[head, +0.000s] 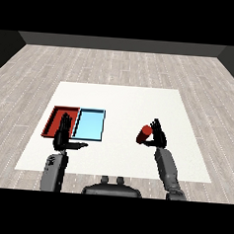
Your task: Pick the red can and put it in the red box
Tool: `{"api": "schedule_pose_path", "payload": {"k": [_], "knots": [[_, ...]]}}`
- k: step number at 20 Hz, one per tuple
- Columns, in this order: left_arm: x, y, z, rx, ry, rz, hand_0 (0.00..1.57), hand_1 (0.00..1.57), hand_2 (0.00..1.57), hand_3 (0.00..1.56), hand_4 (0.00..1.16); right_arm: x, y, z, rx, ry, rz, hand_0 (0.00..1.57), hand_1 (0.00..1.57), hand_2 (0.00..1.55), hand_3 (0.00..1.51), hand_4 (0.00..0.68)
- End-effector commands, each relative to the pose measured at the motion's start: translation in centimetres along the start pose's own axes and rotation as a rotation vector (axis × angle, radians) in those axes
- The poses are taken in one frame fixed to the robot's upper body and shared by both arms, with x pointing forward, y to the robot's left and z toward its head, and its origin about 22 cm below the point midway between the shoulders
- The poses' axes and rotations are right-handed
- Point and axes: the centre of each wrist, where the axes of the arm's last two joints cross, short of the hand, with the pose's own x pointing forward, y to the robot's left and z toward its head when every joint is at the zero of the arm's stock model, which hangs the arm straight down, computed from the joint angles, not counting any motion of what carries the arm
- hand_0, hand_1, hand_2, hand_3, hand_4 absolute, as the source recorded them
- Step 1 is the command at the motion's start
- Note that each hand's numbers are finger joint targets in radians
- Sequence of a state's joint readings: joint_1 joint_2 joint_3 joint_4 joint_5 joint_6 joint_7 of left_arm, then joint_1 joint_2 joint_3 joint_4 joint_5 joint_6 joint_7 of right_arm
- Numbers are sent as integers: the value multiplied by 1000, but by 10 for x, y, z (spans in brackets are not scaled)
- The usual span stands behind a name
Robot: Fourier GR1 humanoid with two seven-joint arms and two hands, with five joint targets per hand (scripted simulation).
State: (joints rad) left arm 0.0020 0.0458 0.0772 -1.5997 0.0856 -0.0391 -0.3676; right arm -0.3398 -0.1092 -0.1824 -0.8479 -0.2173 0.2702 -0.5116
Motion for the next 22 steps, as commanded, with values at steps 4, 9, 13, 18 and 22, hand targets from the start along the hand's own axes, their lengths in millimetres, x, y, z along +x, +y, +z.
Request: {"api": "schedule_pose_path", "payload": {"k": [4,9,13,18,22], "knots": [[15,-8,-3,-5,-9,-3,0,0,0,0,0,0,-1,3,14,-3,-11,0,0,0,0,0],[13,3,6,-7,-13,-2,0,0,0,0,0,-8,29,-9,15,22,9,0,0,0,0,0],[4,16,7,0,1,10,0,0,0,0,0,7,16,-23,-10,15,-24,0,0,0,0,0],[18,6,21,13,-9,-17,0,0,0,0,0,11,25,-21,4,43,3,0,0,0,0,0],[11,7,10,5,-9,-16,0,0,0,0,0,-2,18,-18,-1,38,-2,0,0,0,0,0]]}}
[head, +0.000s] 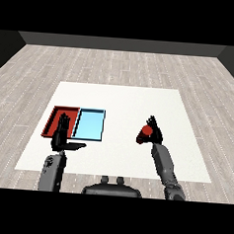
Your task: Pick the red can and put it in the red box
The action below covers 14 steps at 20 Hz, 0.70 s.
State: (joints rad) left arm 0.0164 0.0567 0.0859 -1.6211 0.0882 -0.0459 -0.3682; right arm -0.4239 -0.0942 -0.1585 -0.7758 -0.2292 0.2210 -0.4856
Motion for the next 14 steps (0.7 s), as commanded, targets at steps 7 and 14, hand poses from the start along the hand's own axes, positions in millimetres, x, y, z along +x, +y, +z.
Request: {"api": "schedule_pose_path", "payload": {"k": [7,14], "knots": [[-1,14,4,16,-8,-1,0,0,0,0,0,-12,6,-23,15,3,15,0,0,0,0,0],[0,12,-14,3,-8,-6,0,0,0,0,0,-11,26,-20,-39,56,23,808,808,921,800,0]]}}
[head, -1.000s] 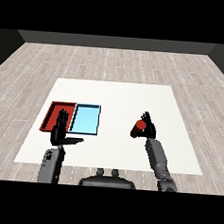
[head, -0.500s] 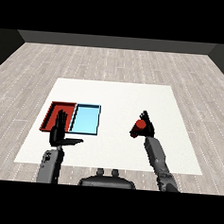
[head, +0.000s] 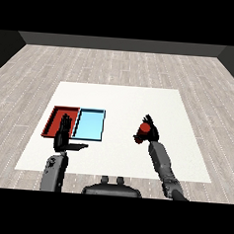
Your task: Pick the red can and put it in the red box
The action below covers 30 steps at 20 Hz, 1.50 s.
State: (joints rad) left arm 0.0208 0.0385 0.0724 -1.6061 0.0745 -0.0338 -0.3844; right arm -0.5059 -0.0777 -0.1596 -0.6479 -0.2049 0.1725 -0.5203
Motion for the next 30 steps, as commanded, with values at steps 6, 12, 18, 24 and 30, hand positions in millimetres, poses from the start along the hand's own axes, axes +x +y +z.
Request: {"api": "schedule_pose_path", "payload": {"k": [6,12,18,24,30], "knots": [[4,11,2,0,-11,4,0,0,0,0,0,4,-9,13,-36,-3,107,1498,1498,1468,1441,667],[10,-1,2,-16,-1,-29,0,0,0,0,0,24,-2,15,-30,-39,163,1466,1466,1455,1425,646],[0,-9,2,-34,1,8,0,0,0,0,0,31,16,-5,-8,-101,166,1457,1457,1446,1411,661],[-9,-25,12,-85,51,-48,0,0,0,0,0,39,11,18,-10,-175,158,1435,1435,1435,1406,649],[2,-54,-31,-186,74,32,0,0,0,0,0,80,32,-5,8,-218,155,1432,1432,1447,1420,653]]}}
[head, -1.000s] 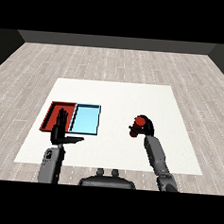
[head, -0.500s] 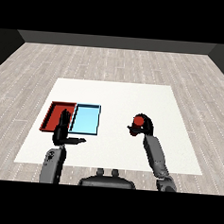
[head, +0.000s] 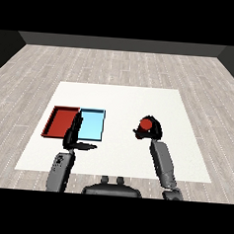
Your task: Pick the red can and put it in the red box
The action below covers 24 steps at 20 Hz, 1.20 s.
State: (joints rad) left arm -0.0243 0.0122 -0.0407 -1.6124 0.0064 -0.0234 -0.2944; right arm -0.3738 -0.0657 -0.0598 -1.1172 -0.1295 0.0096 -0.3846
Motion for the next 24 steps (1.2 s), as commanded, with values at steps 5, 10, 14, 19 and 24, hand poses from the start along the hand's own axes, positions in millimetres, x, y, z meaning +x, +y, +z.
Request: {"api": "schedule_pose_path", "payload": {"k": [5,10,14,19,24], "knots": [[-2,-36,-14,-69,34,39,0,0,0,0,0,19,45,0,0,-32,-18,1417,1417,1438,1418,652],[7,-63,-19,-110,54,91,0,0,0,0,0,31,81,-14,-2,-26,-29,1417,1417,1438,1418,652],[0,-90,-26,-144,61,93,0,0,0,0,0,27,101,8,35,-59,-36,1410,1410,1436,1418,653],[-1,-101,-15,-169,71,92,0,0,0,0,0,33,112,12,72,-83,-36,1392,1392,1403,1393,636],[1,-118,-32,-193,70,91,0,0,0,0,0,53,129,-9,100,-112,-62,1387,1387,1407,1396,611]]}}
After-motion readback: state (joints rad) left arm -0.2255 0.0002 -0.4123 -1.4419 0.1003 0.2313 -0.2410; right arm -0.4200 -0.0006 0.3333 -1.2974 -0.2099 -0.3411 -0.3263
